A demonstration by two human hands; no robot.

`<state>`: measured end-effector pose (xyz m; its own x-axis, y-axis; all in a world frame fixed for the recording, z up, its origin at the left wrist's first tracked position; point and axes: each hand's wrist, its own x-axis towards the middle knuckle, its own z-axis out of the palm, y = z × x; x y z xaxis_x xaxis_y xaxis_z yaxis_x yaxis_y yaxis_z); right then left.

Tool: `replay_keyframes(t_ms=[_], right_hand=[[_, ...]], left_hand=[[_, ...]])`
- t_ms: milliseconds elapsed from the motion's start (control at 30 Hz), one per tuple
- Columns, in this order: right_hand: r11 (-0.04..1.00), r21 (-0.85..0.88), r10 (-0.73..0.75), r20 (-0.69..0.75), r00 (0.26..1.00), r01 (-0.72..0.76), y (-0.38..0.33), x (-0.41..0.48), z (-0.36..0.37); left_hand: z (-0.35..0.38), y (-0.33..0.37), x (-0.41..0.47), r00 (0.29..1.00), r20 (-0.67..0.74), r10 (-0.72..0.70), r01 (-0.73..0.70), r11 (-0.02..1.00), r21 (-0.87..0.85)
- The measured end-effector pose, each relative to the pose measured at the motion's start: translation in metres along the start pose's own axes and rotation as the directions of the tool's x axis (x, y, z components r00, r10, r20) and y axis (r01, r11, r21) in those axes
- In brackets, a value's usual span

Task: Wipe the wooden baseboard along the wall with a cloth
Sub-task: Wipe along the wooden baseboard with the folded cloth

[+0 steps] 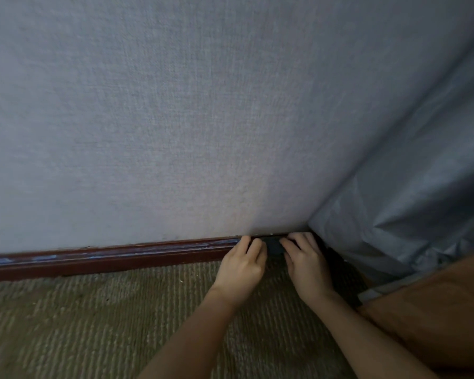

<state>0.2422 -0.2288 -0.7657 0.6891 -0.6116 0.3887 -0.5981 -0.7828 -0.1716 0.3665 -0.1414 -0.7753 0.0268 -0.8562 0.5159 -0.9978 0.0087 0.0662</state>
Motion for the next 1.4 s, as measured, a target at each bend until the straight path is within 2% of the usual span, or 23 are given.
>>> replay_keyframes(t_ms=[167,267,533,833,1000,1100,1233,1400], right_hand=[[0.998,0.028,-0.054,0.017,0.998,0.053,0.009,0.002,-0.001],[0.999,0.031,-0.033,0.015,0.999,0.033,0.014,0.001,-0.002],[0.999,0.041,-0.002,-0.027,1.000,0.003,0.015,-0.001,0.002],[0.998,-0.029,-0.057,0.022,0.998,0.058,0.015,-0.003,0.002],[0.999,-0.039,0.025,0.068,0.997,-0.023,0.027,-0.001,-0.006],[0.999,-0.036,0.030,0.064,0.998,-0.028,0.023,-0.001,-0.005],[0.998,-0.010,0.055,0.055,0.997,-0.054,0.013,-0.005,-0.001],[0.993,0.006,0.117,0.124,0.985,-0.118,0.016,-0.007,-0.005]], left_hand=[[0.001,0.007,-0.001,1.000,0.022,-0.006,0.007,1.000,-0.023],[0.003,0.014,0.004,0.996,0.062,-0.057,0.061,0.996,-0.072],[0.009,0.017,0.005,0.997,0.018,-0.073,0.073,0.997,-0.008],[0.004,0.014,0.002,0.998,0.001,-0.065,0.065,0.998,-0.017],[0.009,0.030,0.019,0.994,0.075,-0.086,0.092,0.993,-0.078],[0.007,0.027,0.016,0.998,0.046,-0.052,0.053,0.998,-0.029],[0.003,0.020,0.009,0.995,0.068,-0.078,0.077,0.997,0.013],[0.006,0.028,0.011,0.993,0.096,-0.065,0.068,0.997,-0.027]])
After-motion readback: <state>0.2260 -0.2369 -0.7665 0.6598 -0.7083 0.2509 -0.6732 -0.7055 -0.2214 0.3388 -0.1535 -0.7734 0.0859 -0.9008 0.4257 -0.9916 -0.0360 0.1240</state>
